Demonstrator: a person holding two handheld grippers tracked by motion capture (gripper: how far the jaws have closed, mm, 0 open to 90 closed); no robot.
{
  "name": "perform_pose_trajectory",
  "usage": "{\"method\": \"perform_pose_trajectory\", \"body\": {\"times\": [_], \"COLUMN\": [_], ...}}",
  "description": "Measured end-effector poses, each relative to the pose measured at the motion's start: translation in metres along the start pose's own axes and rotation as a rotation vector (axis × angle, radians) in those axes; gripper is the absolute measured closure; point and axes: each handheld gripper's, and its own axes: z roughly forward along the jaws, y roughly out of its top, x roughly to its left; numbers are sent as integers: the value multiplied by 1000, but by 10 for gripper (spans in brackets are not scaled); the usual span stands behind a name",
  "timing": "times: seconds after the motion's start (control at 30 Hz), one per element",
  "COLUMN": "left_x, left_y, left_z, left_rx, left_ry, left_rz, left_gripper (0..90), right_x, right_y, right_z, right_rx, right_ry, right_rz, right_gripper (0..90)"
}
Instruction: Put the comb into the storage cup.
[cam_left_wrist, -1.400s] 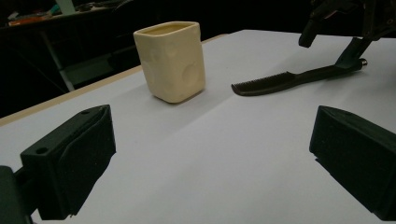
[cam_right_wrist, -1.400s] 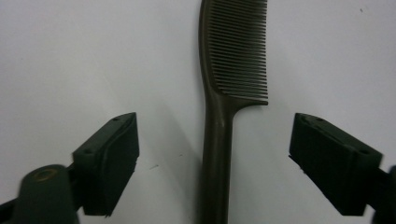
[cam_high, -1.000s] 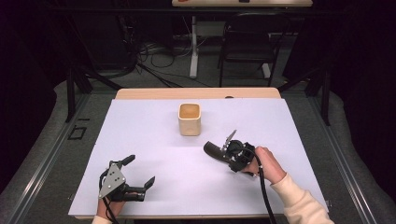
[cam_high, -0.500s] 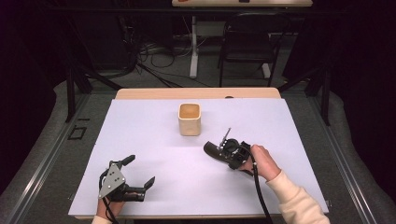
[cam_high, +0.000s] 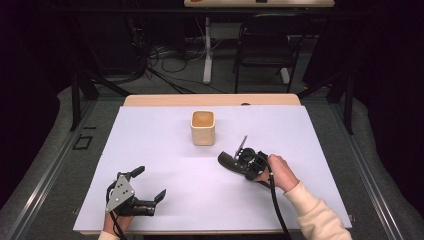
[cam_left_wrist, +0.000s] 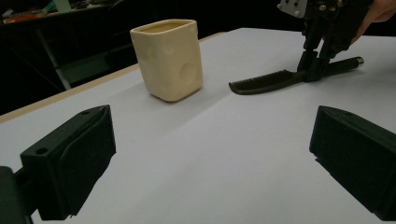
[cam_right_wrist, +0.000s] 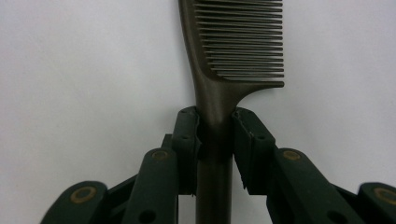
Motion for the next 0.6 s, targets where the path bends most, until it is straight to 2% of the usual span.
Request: {"method": "perform_pose_trajectory", "body": {"times": [0.23, 0.43, 0.6], "left_x": [0, 0, 0], "left_y": [0, 0, 0], "left_z": [0, -1, 0], "left_rx": [0, 0, 1], "left_ry": [0, 0, -2], "left_rz": [-5, -3, -1], "left_gripper": [4, 4, 4], "right_x": [-4, -6, -6], "right_y": [-3, -8, -11], "right_z": [-3, -11, -16], "right_rx": [-16, -60, -75], "right_ry": [21, 11, 6], "right_rz": [14, 14, 14], "right_gripper": [719, 719, 719]}}
